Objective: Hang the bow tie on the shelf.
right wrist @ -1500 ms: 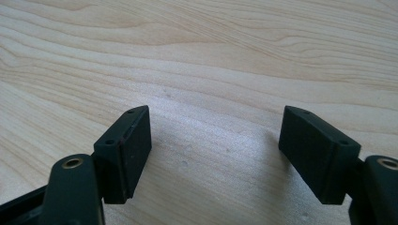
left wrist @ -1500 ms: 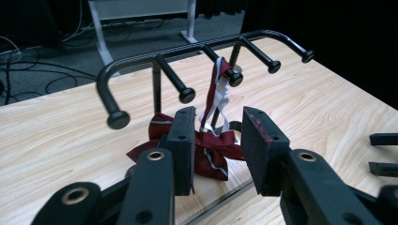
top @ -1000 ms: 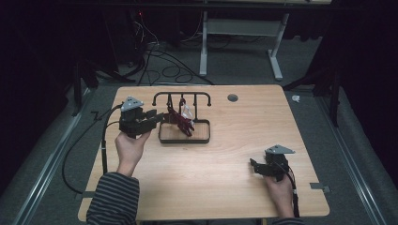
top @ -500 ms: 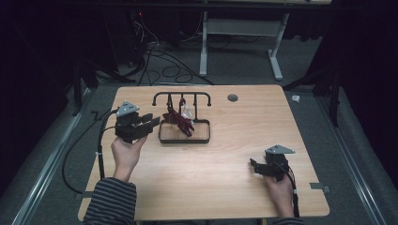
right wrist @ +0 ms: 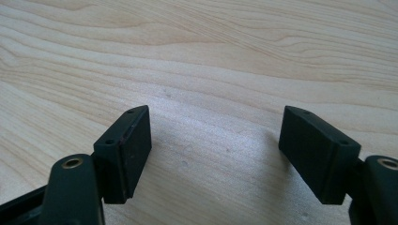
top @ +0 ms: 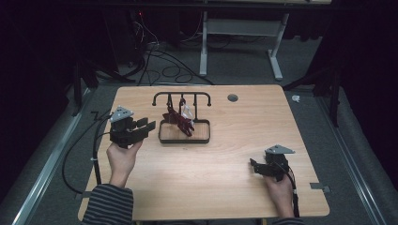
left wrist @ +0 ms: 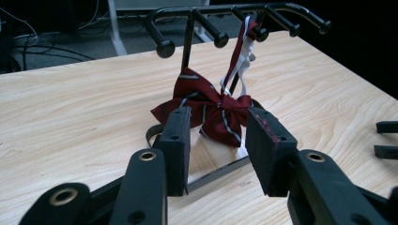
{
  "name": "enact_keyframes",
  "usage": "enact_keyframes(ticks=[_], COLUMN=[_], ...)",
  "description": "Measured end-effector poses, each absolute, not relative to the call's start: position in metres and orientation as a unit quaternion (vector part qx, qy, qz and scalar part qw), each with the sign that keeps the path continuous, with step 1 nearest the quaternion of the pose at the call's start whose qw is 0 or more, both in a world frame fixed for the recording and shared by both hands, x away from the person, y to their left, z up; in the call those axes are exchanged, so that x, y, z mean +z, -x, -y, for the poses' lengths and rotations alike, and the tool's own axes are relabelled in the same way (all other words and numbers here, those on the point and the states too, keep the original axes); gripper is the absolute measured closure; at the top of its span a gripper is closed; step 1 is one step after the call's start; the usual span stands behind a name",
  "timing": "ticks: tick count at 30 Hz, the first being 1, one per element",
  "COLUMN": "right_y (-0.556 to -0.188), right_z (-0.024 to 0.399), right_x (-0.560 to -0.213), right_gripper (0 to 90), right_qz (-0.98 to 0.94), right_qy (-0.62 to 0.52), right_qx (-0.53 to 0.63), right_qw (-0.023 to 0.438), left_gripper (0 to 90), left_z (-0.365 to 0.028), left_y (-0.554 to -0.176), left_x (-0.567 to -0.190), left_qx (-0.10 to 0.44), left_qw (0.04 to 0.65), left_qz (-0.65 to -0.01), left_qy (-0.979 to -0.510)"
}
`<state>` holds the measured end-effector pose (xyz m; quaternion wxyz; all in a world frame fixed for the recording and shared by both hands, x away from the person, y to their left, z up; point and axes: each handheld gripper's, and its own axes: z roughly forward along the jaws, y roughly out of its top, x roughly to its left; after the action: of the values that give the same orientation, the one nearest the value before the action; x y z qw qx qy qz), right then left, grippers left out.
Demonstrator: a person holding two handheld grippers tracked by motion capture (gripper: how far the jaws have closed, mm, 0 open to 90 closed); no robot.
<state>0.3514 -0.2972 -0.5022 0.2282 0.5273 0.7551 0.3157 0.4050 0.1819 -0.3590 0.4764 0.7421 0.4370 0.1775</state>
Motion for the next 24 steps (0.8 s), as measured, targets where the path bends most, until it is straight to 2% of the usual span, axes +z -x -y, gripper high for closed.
enact_keyframes(ticks=[24], right_y=[-0.351], right_z=[0.297], right_x=[-0.502], right_gripper=[26.9], right_qz=[-0.755], right_qy=[-0.527], right_qx=[0.316], right_qw=[0.229], left_gripper=[59.2], left_z=[-0.188], left_y=[-0.39], left_x=[-0.375], left_qx=[0.172], left_qw=[0.472], left_qz=[-0.444], left_qy=[-0.742])
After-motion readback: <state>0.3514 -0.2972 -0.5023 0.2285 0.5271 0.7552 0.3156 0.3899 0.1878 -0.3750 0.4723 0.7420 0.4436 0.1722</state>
